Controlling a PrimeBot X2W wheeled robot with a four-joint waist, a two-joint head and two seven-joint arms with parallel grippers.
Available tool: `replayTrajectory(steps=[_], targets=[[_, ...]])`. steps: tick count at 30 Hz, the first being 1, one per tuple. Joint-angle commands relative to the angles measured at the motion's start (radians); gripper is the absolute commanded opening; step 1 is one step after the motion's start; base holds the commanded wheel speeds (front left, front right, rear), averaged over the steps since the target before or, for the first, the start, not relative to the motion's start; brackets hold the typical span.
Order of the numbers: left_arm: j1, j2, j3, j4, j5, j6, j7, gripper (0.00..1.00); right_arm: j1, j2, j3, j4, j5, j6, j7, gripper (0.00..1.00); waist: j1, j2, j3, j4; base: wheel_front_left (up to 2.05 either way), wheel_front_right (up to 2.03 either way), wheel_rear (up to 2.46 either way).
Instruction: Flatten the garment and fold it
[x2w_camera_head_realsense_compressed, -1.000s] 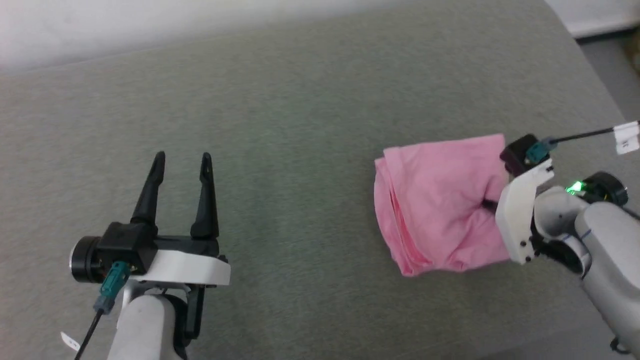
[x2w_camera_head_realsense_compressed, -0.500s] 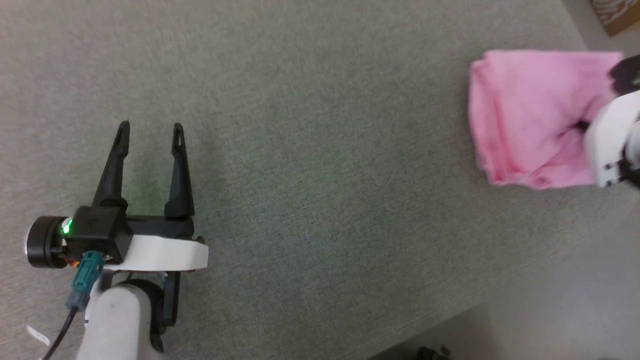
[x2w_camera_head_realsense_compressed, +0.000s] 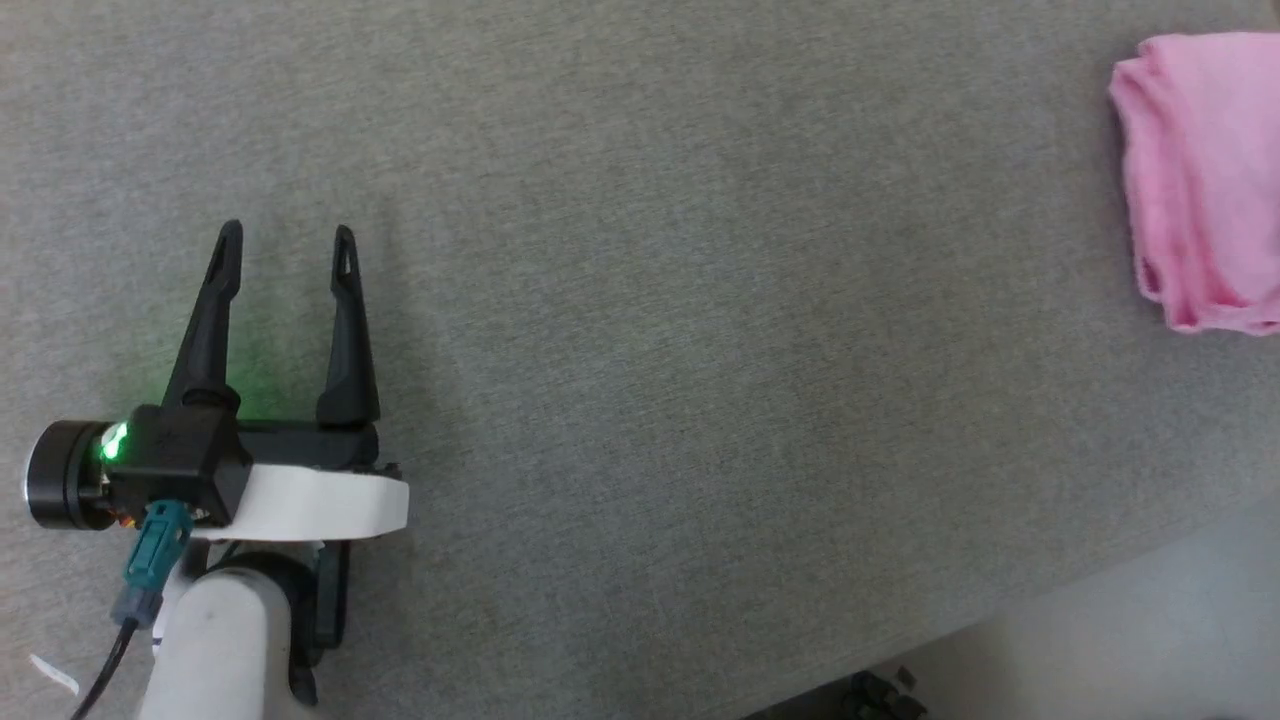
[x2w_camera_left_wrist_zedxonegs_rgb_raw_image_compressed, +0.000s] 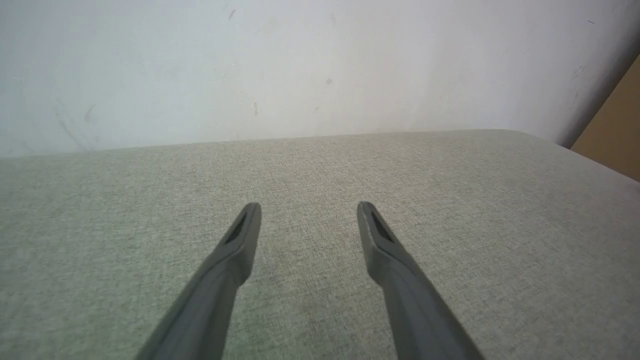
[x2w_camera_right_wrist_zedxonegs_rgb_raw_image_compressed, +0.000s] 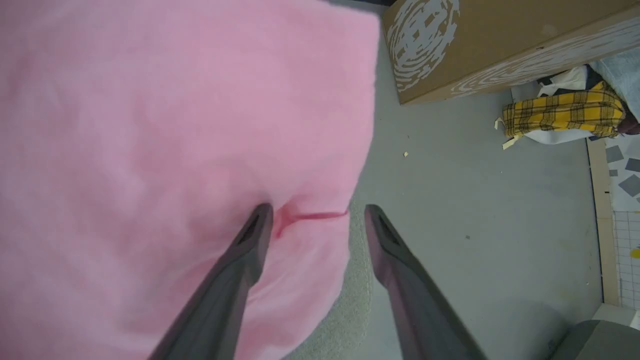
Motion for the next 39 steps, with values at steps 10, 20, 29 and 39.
replayTrajectory(steps=[10, 20, 29, 39], targets=[[0.014, -0.014, -0.003, 0.042, -0.023, 0.018, -0.054, 1.00, -0.065, -0.017, -0.027, -0.009, 0.010, -0.002, -0.165, 1.00, -0.0001, 0.0000, -0.113, 0.039, 0.00, 0.00, 0.00], [0.063, -0.049, 0.031, 0.121, -0.095, 0.036, -0.124, 1.00, -0.022, -0.023, -0.014, -0.351, 0.034, -0.002, -0.406, 1.00, -0.0001, 0.0000, -0.316, 0.128, 0.00, 0.00, 0.00], [0.091, -0.064, 0.056, 0.155, -0.133, 0.046, -0.142, 1.00, 0.267, 0.166, -0.347, -0.730, -0.045, -0.002, -0.449, 1.00, -0.0001, 0.0000, -0.442, 0.239, 0.00, 0.00, 0.00], [0.097, -0.087, 0.036, 0.216, -0.160, 0.056, -0.147, 1.00, 0.706, 0.529, -0.615, -1.066, -0.309, -0.002, -0.449, 1.00, -0.0001, 0.0000, -0.507, 0.340, 0.00, 0.00, 0.00]])
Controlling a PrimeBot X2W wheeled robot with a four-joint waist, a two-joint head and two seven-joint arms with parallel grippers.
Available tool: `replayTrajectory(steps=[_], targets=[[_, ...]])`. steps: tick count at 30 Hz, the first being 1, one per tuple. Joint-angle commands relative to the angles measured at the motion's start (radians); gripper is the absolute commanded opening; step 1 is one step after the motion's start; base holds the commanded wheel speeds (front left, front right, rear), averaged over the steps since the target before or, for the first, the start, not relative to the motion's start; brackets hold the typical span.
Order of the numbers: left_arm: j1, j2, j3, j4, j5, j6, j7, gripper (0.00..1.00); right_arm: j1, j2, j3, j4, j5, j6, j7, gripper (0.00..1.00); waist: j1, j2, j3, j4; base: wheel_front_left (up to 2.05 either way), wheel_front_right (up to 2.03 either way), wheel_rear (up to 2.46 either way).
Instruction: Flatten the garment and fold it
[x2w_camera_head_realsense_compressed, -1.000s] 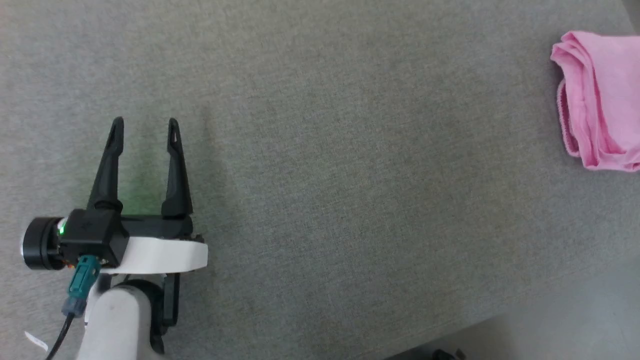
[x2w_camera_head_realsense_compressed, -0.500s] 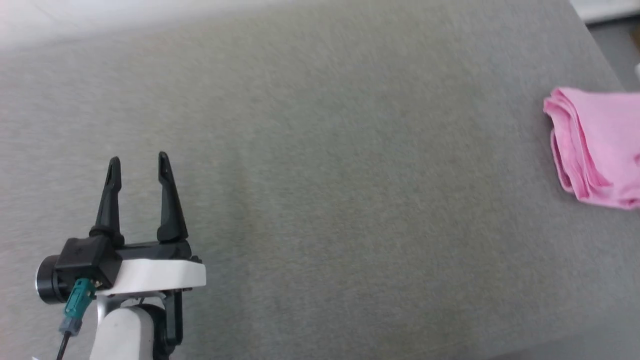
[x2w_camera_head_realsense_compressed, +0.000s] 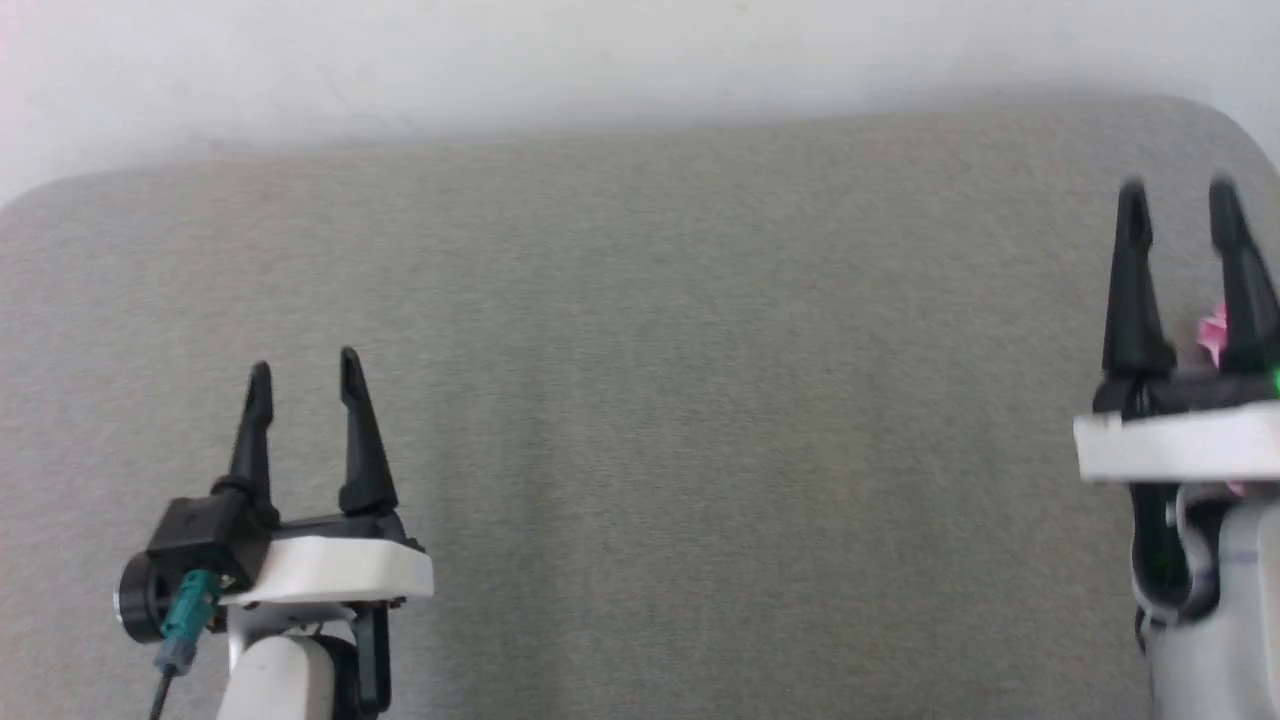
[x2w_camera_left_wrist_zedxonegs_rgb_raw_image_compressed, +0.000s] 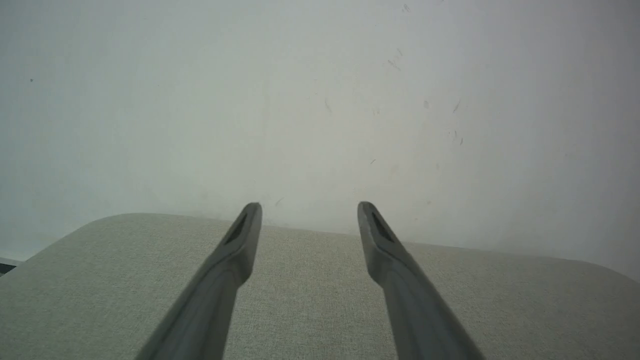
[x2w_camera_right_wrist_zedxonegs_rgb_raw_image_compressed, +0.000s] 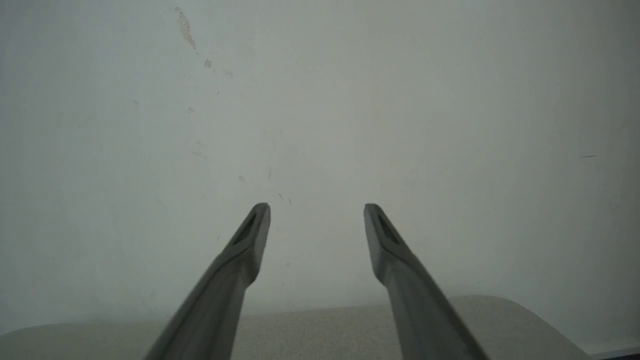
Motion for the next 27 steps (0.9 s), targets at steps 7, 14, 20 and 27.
replayTrajectory(steps=[7, 14, 20, 27], targets=[[-0.008, -0.015, -0.024, 0.089, -0.015, 0.022, -0.005, 1.00, 0.193, 0.038, -0.022, -0.049, -0.022, -0.001, -0.004, 1.00, 0.0003, 0.0000, -0.077, 0.102, 0.00, 0.00, 0.00], [0.011, -0.018, -0.040, 0.145, 0.006, 0.024, -0.005, 1.00, 0.295, 0.039, 0.037, -0.053, -0.040, -0.001, -0.004, 1.00, 0.0003, 0.0000, -0.110, 0.102, 0.00, 0.00, 0.00], [0.025, -0.017, -0.059, 0.192, 0.027, 0.009, -0.005, 1.00, 0.352, 0.039, 0.043, -0.017, -0.065, -0.001, -0.004, 1.00, 0.0003, 0.0000, -0.123, 0.122, 0.00, 0.00, 0.00], [0.033, -0.021, -0.082, 0.227, 0.025, -0.005, -0.005, 1.00, 0.367, 0.039, 0.034, 0.033, -0.068, -0.001, -0.004, 1.00, 0.0003, 0.0000, -0.123, 0.134, 0.00, 0.00, 0.00]])
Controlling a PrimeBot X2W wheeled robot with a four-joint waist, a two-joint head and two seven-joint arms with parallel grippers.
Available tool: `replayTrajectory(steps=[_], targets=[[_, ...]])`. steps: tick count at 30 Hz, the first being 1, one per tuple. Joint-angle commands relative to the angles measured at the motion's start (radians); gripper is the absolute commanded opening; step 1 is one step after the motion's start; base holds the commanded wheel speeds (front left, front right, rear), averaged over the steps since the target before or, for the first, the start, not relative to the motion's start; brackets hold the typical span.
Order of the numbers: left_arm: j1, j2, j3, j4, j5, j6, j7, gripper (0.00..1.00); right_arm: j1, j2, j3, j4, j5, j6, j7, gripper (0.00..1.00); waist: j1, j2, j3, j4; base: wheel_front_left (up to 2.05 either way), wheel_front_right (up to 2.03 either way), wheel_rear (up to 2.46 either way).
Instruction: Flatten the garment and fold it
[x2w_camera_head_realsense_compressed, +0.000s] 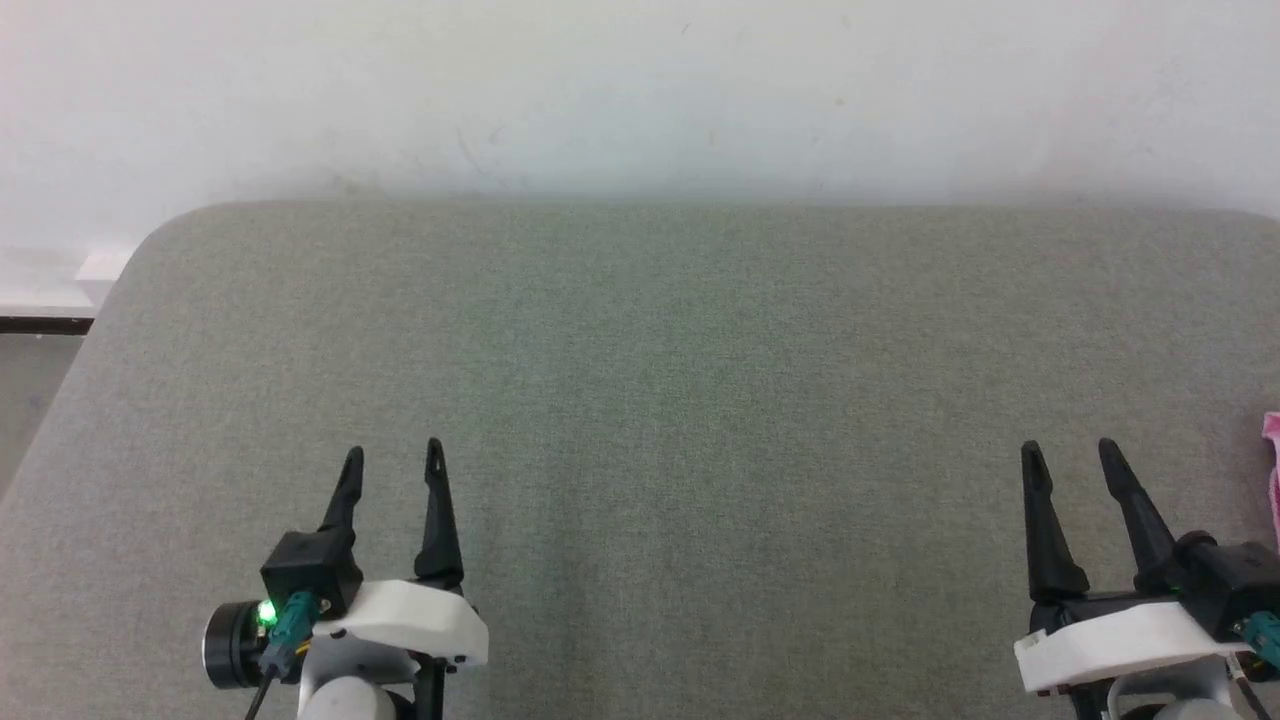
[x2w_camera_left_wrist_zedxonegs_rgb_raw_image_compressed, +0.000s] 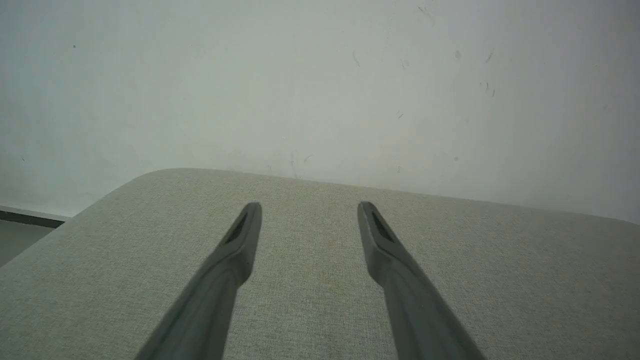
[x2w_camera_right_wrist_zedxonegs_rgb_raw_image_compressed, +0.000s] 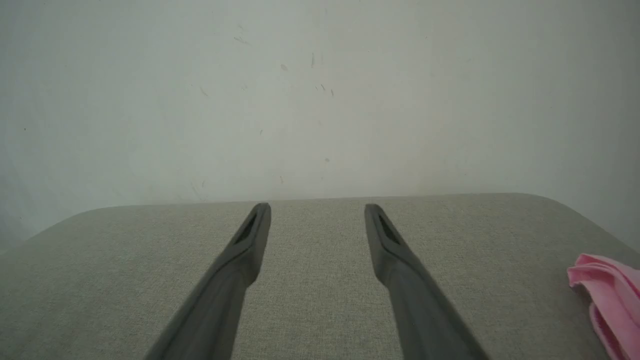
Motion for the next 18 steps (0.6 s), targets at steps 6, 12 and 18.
replayTrajectory(steps=[6, 12, 18], targets=[[0.017, -0.007, -0.011, 0.016, -0.006, -0.012, -0.004, 1.00, -0.002, 0.003, -0.005, 0.033, 0.014, -0.001, -0.005, 1.00, 0.0000, 0.0000, 0.002, -0.004, 0.00, 0.00, 0.00], [0.011, -0.009, -0.018, 0.021, -0.011, -0.013, -0.004, 1.00, -0.009, 0.003, 0.000, 0.041, 0.023, -0.001, -0.005, 1.00, 0.0000, 0.0000, 0.002, -0.008, 0.00, 0.00, 0.00], [0.004, -0.006, -0.016, 0.014, -0.004, -0.009, 0.005, 0.00, -0.003, -0.001, 0.003, 0.036, 0.014, 0.000, 0.004, 0.00, 0.0000, 0.0000, 0.002, -0.009, 0.00, 0.00, 0.00]])
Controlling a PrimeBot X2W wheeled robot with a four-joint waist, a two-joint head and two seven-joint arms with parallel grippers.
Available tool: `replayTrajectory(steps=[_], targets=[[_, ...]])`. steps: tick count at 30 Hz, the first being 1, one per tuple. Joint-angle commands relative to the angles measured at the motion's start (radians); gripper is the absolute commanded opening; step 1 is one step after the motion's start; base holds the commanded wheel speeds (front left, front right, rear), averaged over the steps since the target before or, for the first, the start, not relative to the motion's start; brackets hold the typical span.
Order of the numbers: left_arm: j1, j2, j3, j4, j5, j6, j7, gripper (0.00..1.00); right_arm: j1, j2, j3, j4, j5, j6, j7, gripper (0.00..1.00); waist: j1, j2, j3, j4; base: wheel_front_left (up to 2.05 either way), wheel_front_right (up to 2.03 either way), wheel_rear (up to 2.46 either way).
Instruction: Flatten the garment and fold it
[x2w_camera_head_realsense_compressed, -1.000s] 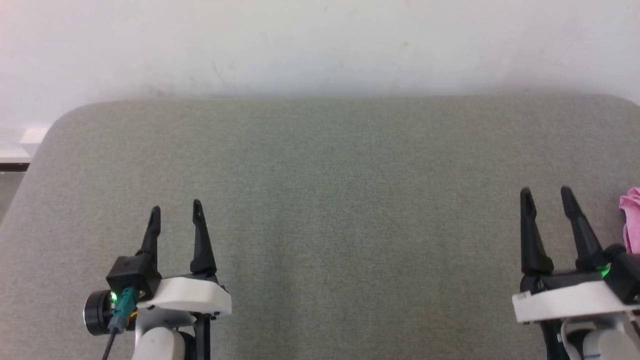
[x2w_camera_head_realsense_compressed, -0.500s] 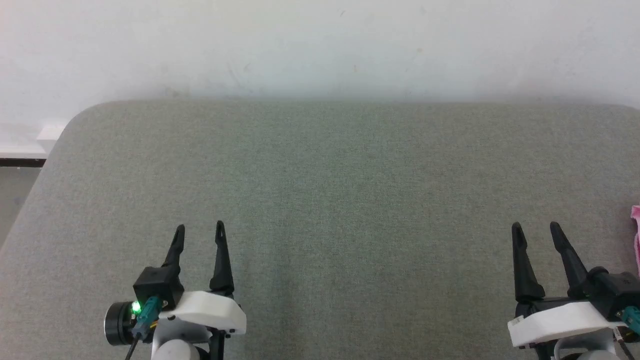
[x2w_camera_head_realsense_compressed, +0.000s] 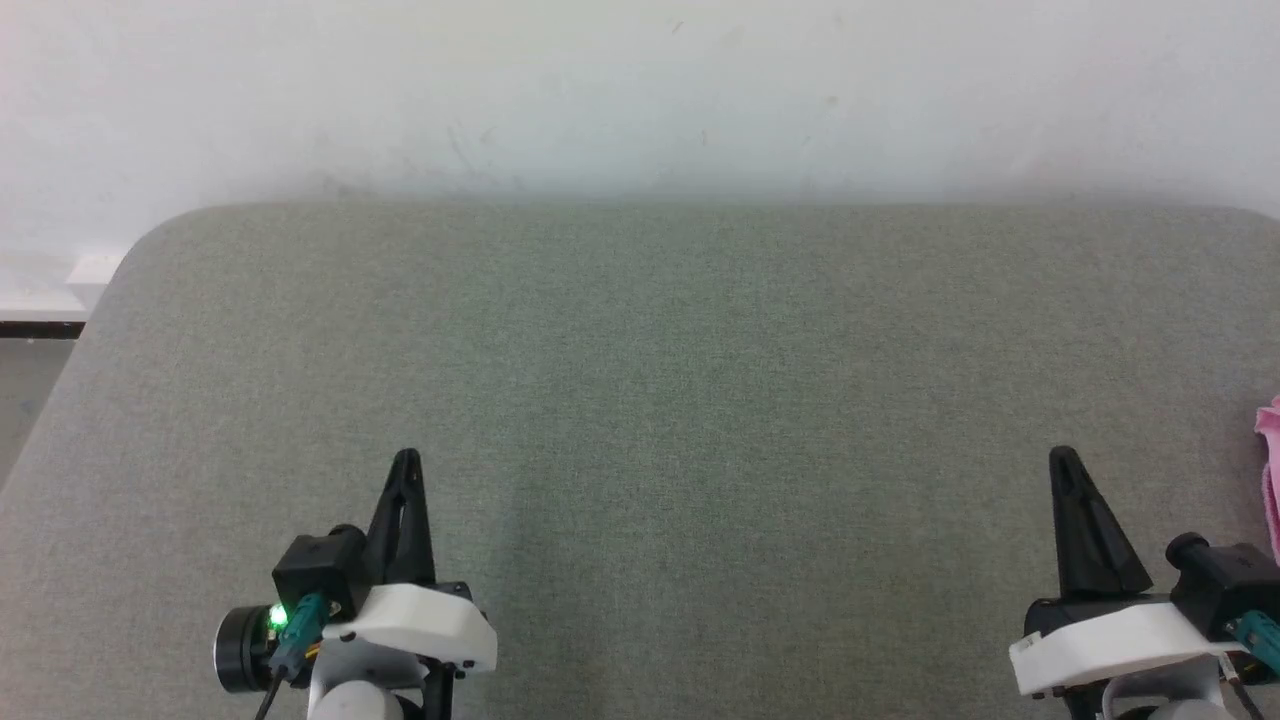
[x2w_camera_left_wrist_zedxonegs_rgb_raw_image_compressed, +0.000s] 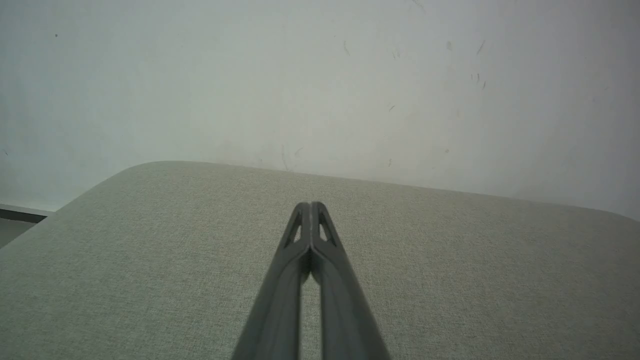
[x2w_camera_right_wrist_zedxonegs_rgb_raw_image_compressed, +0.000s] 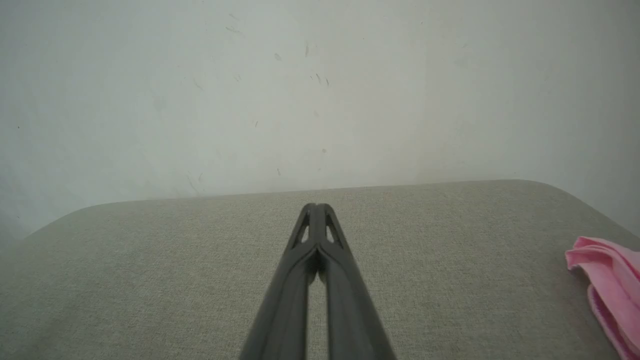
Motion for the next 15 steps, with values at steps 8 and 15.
replayTrajectory(steps=[8, 15], targets=[[0.006, -0.001, 0.007, -0.017, 0.014, -0.009, 0.020, 0.00, -0.002, 0.000, 0.005, -0.009, -0.014, 0.000, 0.019, 0.00, 0.0000, 0.0000, 0.000, -0.003, 0.00, 0.00, 0.00], [0.010, -0.001, 0.012, -0.028, 0.023, -0.014, 0.032, 0.00, -0.003, 0.000, 0.008, -0.015, -0.023, 0.000, 0.032, 0.00, 0.0000, 0.0000, -0.001, -0.005, 0.00, 0.00, 0.00]])
